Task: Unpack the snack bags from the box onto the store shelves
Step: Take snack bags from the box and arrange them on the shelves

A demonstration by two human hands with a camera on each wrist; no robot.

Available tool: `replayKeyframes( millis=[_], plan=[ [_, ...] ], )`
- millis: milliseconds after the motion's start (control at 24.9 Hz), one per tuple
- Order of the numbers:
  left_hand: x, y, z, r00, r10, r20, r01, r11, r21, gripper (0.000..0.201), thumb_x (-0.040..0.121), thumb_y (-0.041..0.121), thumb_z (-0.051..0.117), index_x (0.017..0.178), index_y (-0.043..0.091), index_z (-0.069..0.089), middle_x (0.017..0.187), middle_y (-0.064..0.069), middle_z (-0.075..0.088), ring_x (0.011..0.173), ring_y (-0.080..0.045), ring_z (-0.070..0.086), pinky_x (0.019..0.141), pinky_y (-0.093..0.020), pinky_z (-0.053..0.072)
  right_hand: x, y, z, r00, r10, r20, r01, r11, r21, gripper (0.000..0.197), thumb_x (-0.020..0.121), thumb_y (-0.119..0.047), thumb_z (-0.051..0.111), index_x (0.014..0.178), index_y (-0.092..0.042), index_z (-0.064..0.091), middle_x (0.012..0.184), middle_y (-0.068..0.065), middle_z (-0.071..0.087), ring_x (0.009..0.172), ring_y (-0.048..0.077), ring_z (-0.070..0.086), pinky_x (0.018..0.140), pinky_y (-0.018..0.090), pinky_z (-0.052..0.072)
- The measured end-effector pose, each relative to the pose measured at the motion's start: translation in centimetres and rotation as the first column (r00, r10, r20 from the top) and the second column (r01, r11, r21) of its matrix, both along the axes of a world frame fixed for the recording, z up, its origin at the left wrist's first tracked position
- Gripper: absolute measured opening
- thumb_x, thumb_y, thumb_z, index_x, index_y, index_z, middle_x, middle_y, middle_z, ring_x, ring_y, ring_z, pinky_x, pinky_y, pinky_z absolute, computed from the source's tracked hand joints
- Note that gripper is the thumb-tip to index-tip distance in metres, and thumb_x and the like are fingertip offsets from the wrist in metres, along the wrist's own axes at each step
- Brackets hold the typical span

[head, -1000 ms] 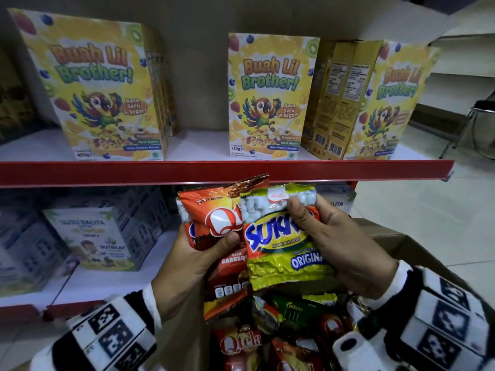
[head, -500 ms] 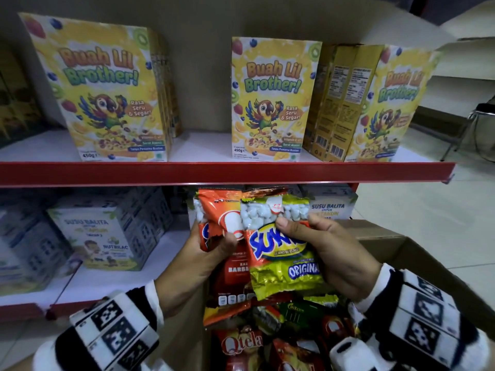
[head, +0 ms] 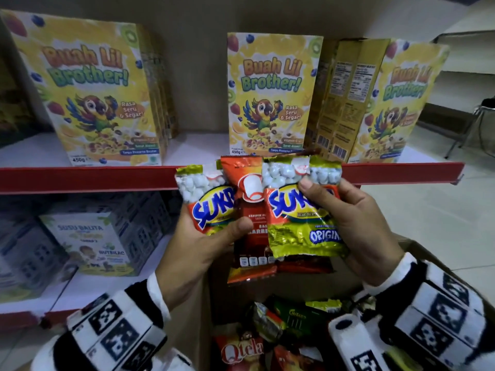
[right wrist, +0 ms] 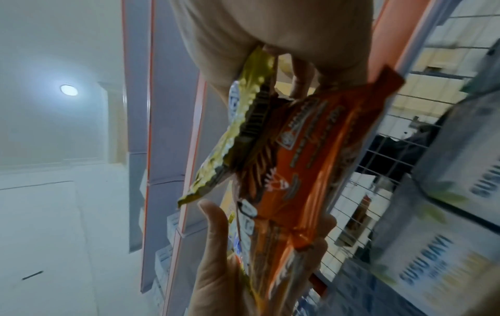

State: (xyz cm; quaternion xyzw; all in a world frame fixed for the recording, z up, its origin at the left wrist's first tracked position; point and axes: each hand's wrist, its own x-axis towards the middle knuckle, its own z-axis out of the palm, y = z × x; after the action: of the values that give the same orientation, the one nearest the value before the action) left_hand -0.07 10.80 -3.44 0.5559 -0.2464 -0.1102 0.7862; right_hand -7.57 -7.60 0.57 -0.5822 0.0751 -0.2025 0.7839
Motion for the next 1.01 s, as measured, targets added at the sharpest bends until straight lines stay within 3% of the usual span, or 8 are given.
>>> replayKeyframes(
  millis=[80, 161, 322, 442, 644, 845, 925, 1006],
  plan=[
    [0.7, -0.8, 1.2, 0.995, 0.028, 0.095, -0.03, 0.999, 0.018, 0.085, 0.052, 0.028, 0.085, 0.128, 0.01, 0.051, 0.113, -0.007, 0.071, 0.103, -0.025, 0.069, 0.08, -0.038, 0.059, 0.5, -0.4, 1.1, 0.996, -0.016, 0.09, 0.021, 0.999, -0.048, 0.027, 0.066, -0.022, 0.075, 0.092, -0.014, 0.074, 0.084, 0.011, 0.075, 0.067, 0.02, 0.072, 0.055, 0.029, 0.056],
    [1.4, -1.6, 2.6, 0.979, 0.055, 0.196, -0.061, 0.998, 0.027, 0.081, 0.058, 0.021, 0.086, 0.129, 0.007, 0.05, 0.114, -0.006, 0.07, 0.104, -0.022, 0.069, 0.081, -0.036, 0.058, 0.8, -1.0, 2.5, 0.985, -0.025, 0.17, 0.041, 0.995, -0.088, 0.026, 0.066, -0.024, 0.074, 0.091, -0.016, 0.074, 0.083, 0.01, 0.075, 0.068, 0.02, 0.072, 0.056, 0.029, 0.056],
    [4.2, -3.7, 6.5, 0.955, 0.088, 0.284, -0.099, 0.995, 0.026, 0.088, 0.052, 0.039, 0.086, 0.128, 0.013, 0.051, 0.11, 0.011, 0.071, 0.099, -0.007, 0.069, 0.073, -0.018, 0.056, 2.7, -3.6, 6.0, 0.962, -0.033, 0.27, 0.069, 0.99, -0.124, 0.022, 0.071, -0.025, 0.074, 0.092, -0.02, 0.074, 0.086, 0.007, 0.076, 0.072, 0.019, 0.073, 0.06, 0.03, 0.057],
    [5.2, -5.7, 10.1, 0.975, 0.081, 0.208, -0.093, 0.994, 0.049, 0.095, 0.047, 0.052, 0.084, 0.128, 0.014, 0.05, 0.108, 0.014, 0.071, 0.097, -0.005, 0.069, 0.071, -0.016, 0.056, 4.0, -5.1, 9.0, 0.978, -0.09, 0.188, 0.11, 0.988, -0.103, 0.027, 0.067, -0.028, 0.079, 0.093, -0.021, 0.074, 0.085, 0.007, 0.076, 0.071, 0.02, 0.073, 0.06, 0.031, 0.056],
    [5.6, -8.9, 16.5, 0.995, 0.043, 0.094, -0.055, 0.991, 0.119, 0.09, 0.053, 0.036, 0.086, 0.13, 0.008, 0.048, 0.113, 0.01, 0.071, 0.101, -0.007, 0.068, 0.075, -0.016, 0.055, 3.7, -6.9, 15.2, 0.974, -0.225, 0.024, 0.226, 0.972, -0.067, 0.032, 0.064, -0.035, 0.077, 0.092, -0.02, 0.074, 0.088, 0.007, 0.076, 0.075, 0.02, 0.073, 0.064, 0.031, 0.057],
    [3.1, -10.0, 25.4, 0.995, -0.053, -0.084, 0.063, 0.989, 0.131, 0.079, 0.057, 0.03, 0.083, 0.126, 0.012, 0.053, 0.114, 0.004, 0.071, 0.105, -0.015, 0.067, 0.081, -0.025, 0.056, 0.5, -7.1, 25.1, 0.946, -0.288, -0.149, 0.27, 0.954, -0.132, 0.036, 0.062, -0.043, 0.077, 0.091, -0.021, 0.073, 0.09, 0.007, 0.076, 0.084, 0.025, 0.072, 0.079, 0.046, 0.057],
    [1.1, -9.8, 30.3, 0.985, -0.101, -0.138, 0.116, 0.987, 0.11, 0.078, 0.058, 0.028, 0.087, 0.126, 0.013, 0.051, 0.114, 0.004, 0.071, 0.105, -0.015, 0.068, 0.081, -0.027, 0.057, -1.5, -6.8, 29.9, 0.933, -0.301, -0.197, 0.275, 0.95, -0.146, 0.035, 0.063, -0.043, 0.076, 0.091, -0.022, 0.073, 0.089, 0.007, 0.076, 0.084, 0.025, 0.072, 0.077, 0.045, 0.057],
    [-1.0, -9.3, 35.6, 0.978, -0.129, -0.164, 0.148, 0.983, 0.105, 0.071, 0.062, 0.012, 0.081, 0.125, 0.011, 0.048, 0.109, 0.011, 0.072, 0.101, -0.008, 0.068, 0.076, -0.019, 0.056, -4.0, -6.3, 35.6, 0.924, -0.301, -0.237, 0.28, 0.953, -0.119, 0.032, 0.064, -0.039, 0.075, 0.092, -0.024, 0.074, 0.089, 0.007, 0.076, 0.082, 0.025, 0.073, 0.068, 0.038, 0.059]
  ],
)
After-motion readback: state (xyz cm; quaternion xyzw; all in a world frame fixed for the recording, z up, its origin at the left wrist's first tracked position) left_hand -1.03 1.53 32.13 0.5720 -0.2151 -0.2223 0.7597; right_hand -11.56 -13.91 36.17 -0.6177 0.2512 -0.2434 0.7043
